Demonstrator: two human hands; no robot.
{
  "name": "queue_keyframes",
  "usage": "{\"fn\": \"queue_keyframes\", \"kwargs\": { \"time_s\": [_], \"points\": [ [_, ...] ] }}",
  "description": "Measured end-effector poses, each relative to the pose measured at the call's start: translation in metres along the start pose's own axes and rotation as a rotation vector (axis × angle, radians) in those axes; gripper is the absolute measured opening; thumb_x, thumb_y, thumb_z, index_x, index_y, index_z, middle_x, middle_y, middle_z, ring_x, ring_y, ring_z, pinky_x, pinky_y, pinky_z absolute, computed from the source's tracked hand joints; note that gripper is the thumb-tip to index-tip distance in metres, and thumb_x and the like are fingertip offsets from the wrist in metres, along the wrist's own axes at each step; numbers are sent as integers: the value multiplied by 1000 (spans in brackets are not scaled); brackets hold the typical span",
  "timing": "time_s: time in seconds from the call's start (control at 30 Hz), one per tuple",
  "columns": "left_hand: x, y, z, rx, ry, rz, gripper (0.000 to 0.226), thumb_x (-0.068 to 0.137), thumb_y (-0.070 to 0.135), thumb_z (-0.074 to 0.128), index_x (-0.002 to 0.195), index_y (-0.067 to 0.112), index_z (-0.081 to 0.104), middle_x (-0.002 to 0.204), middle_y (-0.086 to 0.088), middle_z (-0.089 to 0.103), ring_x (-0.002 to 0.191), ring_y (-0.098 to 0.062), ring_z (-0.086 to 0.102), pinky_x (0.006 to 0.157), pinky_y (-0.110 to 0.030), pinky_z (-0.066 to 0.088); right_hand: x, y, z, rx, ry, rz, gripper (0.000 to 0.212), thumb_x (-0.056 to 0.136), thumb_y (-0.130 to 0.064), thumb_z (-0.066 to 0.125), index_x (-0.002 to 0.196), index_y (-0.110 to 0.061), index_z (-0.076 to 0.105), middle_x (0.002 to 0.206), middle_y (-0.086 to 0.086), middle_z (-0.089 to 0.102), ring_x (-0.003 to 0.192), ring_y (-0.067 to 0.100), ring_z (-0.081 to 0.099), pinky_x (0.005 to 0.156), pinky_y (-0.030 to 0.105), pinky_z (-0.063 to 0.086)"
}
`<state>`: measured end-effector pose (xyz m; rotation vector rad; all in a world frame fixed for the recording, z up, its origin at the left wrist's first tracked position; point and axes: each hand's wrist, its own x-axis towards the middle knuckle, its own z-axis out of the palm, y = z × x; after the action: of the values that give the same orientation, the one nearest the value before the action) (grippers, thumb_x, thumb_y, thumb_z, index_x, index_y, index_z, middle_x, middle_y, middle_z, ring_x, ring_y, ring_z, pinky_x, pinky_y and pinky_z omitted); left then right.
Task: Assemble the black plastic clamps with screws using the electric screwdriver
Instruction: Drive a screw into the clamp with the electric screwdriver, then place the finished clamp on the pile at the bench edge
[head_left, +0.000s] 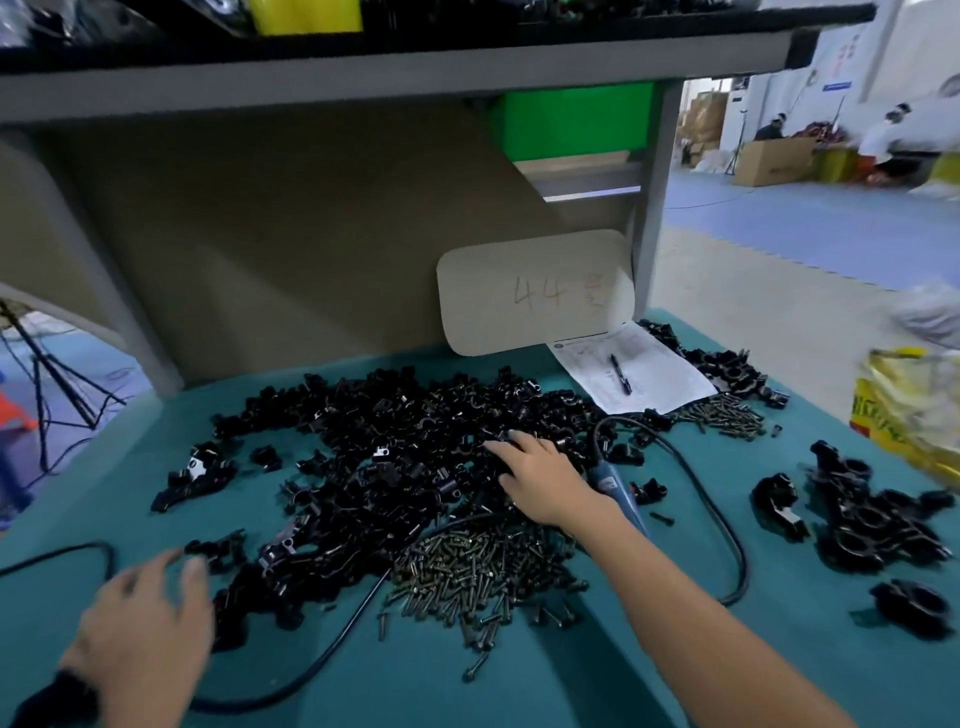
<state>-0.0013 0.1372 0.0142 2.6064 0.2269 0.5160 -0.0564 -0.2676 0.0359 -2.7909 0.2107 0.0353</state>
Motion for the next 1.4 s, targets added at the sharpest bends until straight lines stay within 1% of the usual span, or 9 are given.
{"fn": "queue_keyframes", "kwargs": {
  "time_s": [0.1,0.27,0.4,0.57,0.83,1.0,1.1,1.3,1.4],
  "points": [
    [3,53,16,-40,-109,125,57,99,60,40,142,24,51,147,-18,45,134,-40,42,110,-64,26,23,-2,10,-121,-136,30,54,110,-40,38,161,-35,20,170,9,9,153,40,12,121,60,18],
    [29,79,54,137,-488,103,96,80,92,21,159,39,8,165,-9,22,150,-34,22,117,-59,16,26,3,17,-134,41,80,39,108,-42,44,143,-25,40,142,14,40,127,41,44,105,51,37],
    [49,93,64,122,-636,159,61,95,74,34,146,40,38,138,-1,60,128,-28,53,111,-52,28,26,4,18,-35,84,112,34,106,-41,48,136,-27,42,137,12,45,123,40,47,104,51,38],
    [54,93,63,-272,-611,173,17,99,43,59,111,31,58,121,-1,62,103,-20,58,92,-43,46,26,9,8,167,164,98,25,103,-34,60,120,-25,45,116,6,48,106,33,52,92,43,44],
    [57,132,26,-938,-522,-112,22,107,34,47,113,20,62,115,-6,62,96,-26,67,78,-34,54,18,26,-6,525,406,174,8,103,-23,61,96,-24,56,84,-6,60,72,13,56,53,16,41],
    [19,153,12,-1178,-667,-243,27,111,30,35,116,20,59,102,-15,67,66,-17,55,58,-29,43,17,21,8,118,59,79,38,107,-34,51,145,-26,49,140,5,56,125,32,54,102,45,47],
    [1,159,0,-1286,-810,-333,30,105,35,47,122,16,64,101,-11,65,66,-11,51,54,-23,42,22,16,12,79,37,73,34,109,-33,47,139,-21,55,138,14,48,122,38,52,105,43,43],
    [-12,151,-20,-1090,-878,20,50,75,27,79,124,28,64,82,9,72,62,-2,56,61,-18,48,12,7,-6,401,252,145,22,106,-18,54,124,-13,66,108,2,64,89,17,60,76,28,48],
    [-17,149,-23,-988,-777,171,40,78,35,78,115,33,64,83,5,73,66,-4,63,62,-19,49,-7,-2,-13,881,264,191,23,107,-11,52,123,-13,68,87,-2,53,83,15,58,82,32,60]
  ]
}}
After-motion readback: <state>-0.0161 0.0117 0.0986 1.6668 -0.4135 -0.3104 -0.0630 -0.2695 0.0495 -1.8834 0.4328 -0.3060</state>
